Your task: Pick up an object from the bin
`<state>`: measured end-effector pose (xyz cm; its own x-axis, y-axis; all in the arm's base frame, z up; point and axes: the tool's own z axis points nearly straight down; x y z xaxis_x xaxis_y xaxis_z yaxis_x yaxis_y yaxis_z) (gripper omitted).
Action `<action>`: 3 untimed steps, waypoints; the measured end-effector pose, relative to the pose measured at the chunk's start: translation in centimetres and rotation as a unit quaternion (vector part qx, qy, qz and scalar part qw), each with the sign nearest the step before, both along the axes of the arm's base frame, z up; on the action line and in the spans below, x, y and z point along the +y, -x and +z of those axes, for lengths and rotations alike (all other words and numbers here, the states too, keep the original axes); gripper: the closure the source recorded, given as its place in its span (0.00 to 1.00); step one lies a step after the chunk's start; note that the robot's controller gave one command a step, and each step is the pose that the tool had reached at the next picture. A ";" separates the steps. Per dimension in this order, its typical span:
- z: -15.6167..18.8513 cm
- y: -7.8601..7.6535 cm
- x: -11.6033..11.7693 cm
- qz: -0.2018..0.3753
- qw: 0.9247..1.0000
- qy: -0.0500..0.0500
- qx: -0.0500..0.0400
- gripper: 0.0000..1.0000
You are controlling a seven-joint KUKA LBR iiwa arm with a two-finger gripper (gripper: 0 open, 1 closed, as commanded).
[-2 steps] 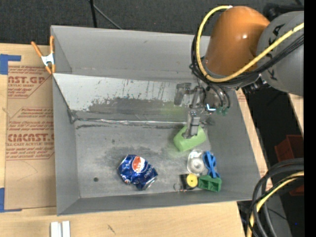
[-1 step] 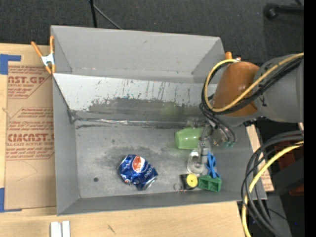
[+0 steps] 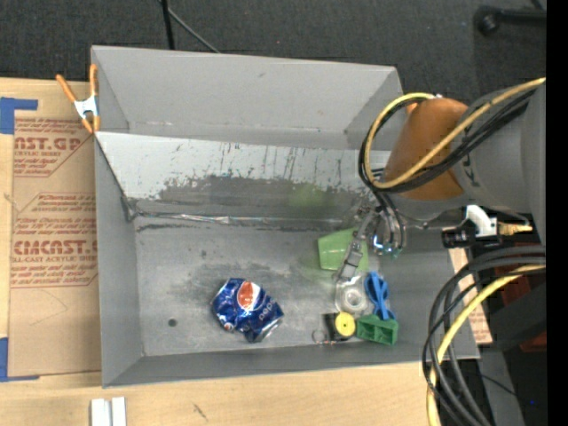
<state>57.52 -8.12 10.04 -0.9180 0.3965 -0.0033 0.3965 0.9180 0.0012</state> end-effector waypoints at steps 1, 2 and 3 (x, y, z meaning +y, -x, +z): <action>0.0 -0.8 0.1 0.199 0.980 0.001 0.000 0.00; -3.1 -0.8 -0.7 0.344 0.939 0.000 0.001 0.00; -3.1 -0.8 -0.6 0.344 0.939 0.000 0.000 0.00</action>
Offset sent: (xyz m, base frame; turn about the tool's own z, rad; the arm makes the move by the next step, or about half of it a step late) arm 0.0077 0.0001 -0.0004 -0.3988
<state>58.36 -8.77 6.95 -0.9571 -0.2897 -0.0025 -0.2897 0.9571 0.0011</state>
